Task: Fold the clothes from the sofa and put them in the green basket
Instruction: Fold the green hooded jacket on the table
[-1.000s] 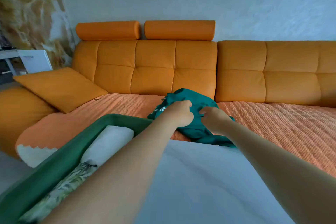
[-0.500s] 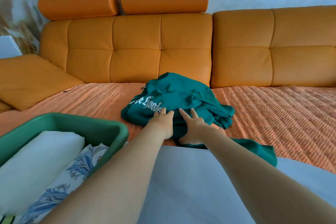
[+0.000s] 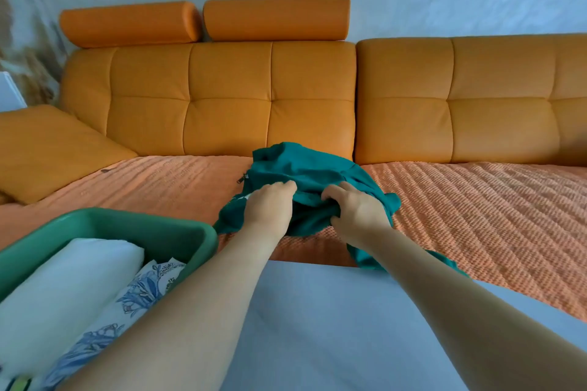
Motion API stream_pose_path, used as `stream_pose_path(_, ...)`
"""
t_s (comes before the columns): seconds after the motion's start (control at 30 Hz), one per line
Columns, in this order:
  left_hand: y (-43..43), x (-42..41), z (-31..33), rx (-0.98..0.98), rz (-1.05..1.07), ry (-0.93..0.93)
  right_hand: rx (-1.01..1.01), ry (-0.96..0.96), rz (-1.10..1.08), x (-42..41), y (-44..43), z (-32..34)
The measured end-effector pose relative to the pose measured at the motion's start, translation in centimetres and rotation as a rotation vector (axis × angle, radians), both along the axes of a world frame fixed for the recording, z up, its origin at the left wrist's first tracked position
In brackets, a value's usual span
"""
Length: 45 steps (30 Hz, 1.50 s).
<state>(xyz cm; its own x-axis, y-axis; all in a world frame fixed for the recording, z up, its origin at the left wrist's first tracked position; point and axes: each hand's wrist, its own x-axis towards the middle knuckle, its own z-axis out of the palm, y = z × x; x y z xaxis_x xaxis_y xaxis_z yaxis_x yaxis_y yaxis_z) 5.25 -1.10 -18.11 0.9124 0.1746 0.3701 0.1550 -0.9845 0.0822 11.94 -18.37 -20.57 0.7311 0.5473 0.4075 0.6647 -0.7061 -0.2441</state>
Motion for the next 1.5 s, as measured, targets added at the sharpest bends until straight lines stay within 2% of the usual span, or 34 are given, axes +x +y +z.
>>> stream_pose_path(0.13,-4.4,-3.2,3.8,-0.085,-0.142,-0.105,-0.024,-0.050,-0.041,-4.3,-3.5,2.0)
stream_pose_path(0.23,-6.9,-6.6,5.5,-0.163,-0.256,-0.072,-0.045,-0.052,-0.070,-8.1,-6.0,4.3)
stream_pose_path(0.4,-8.6,-13.8,7.3,-0.190,-0.303,0.126,-0.137,0.035,-0.057,-16.2,-9.5,6.5)
stream_pose_path(0.57,-10.8,-21.9,5.5,-0.188,-0.337,0.402,-0.333,0.195,-0.058,-23.8,-12.1,4.3)
stream_pose_path(0.67,-11.9,-25.6,4.2,-0.203,-0.325,0.504,-0.377,0.266,-0.089,-27.5,-13.7,3.3)
stream_pose_path(0.87,-13.8,-29.7,3.6,-0.175,-0.392,0.786,-0.556,0.424,-0.044,-33.0,-15.2,3.3)
stream_pose_path(1.0,-13.3,-30.8,2.5,-0.233,-0.363,0.858,-0.667,0.480,-0.038,-34.2,-15.1,5.0)
stream_pose_path(1.07,-12.7,-31.0,1.9,-0.336,-0.339,0.847,-0.604,0.377,-0.081,-34.0,-14.7,5.7)
stream_pose_path(1.13,-11.9,-30.6,1.4,-0.597,-0.343,0.783,-0.434,0.210,-0.121,-33.0,-14.0,5.7)
stream_pose_path(1.2,-11.4,-29.5,1.2,-0.711,-0.354,0.570,-0.308,0.097,-0.120,-31.8,-13.4,5.2)
stream_pose_path(1.27,-10.6,-28.1,1.0,-0.584,-0.296,0.312,-0.453,0.020,-0.093,-30.6,-13.1,4.3)
stream_pose_path(1.33,-10.0,-26.9,0.6,-0.471,-0.243,0.180,-0.636,-0.080,-0.092,-29.5,-12.6,3.3)
stream_pose_path(1.4,-9.4,-26.2,-0.2,-0.390,-0.217,0.196,-0.655,-0.115,-0.094,-28.5,-12.0,2.6)
stream_pose_path(1.5,-9.0,-26.3,-1.1,-0.293,-0.147,0.294,-0.510,-0.033,-0.113,-27.6,-11.3,2.4)
